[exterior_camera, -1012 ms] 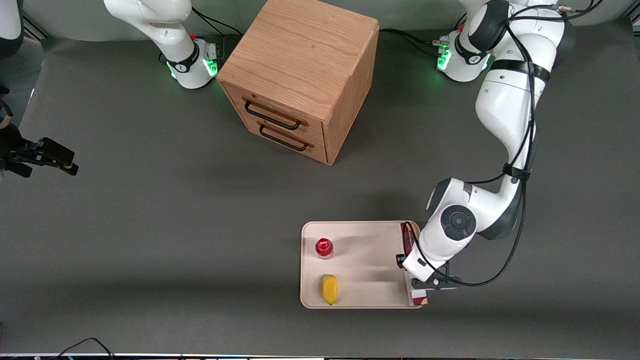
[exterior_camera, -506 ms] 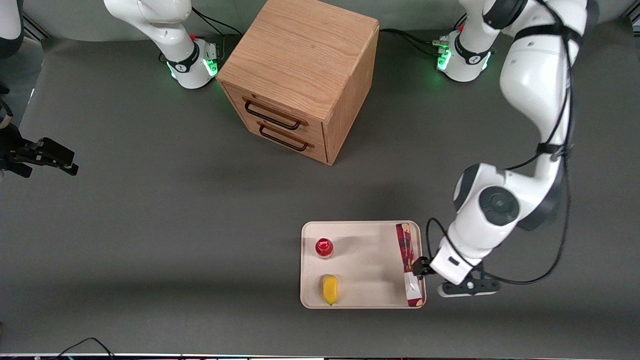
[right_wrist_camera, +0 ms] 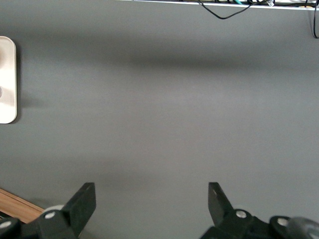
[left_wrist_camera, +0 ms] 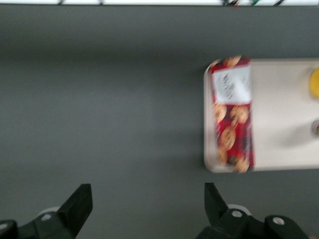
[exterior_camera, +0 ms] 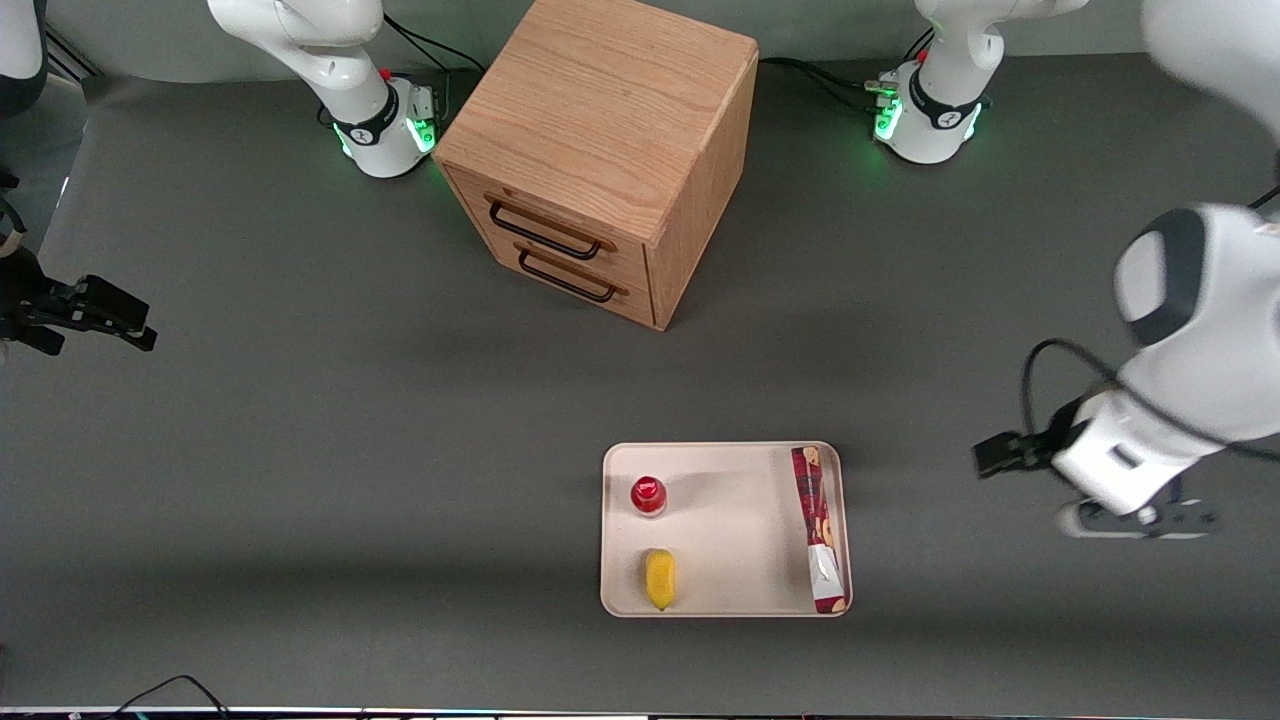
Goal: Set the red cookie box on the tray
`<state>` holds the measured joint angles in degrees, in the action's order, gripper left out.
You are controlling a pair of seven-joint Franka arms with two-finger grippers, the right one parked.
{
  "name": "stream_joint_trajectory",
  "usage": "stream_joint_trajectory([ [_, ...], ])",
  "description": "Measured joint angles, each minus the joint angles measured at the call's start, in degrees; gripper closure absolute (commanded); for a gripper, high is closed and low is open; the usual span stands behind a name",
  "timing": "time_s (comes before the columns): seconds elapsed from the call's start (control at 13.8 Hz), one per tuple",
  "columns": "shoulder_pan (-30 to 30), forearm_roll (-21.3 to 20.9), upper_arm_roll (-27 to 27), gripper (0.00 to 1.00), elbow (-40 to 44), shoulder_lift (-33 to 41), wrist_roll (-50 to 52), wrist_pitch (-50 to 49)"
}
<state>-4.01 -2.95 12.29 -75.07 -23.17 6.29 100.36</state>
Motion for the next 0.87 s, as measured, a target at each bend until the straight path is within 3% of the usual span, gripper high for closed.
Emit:
stream_joint_trajectory([
  [0.51,-5.1,0.2,0.0,0.0,-7.4,14.9,-5.0,-9.2],
  [0.87,-5.1,0.2,0.1,0.0,-9.2,18.3,-5.4,-11.5],
])
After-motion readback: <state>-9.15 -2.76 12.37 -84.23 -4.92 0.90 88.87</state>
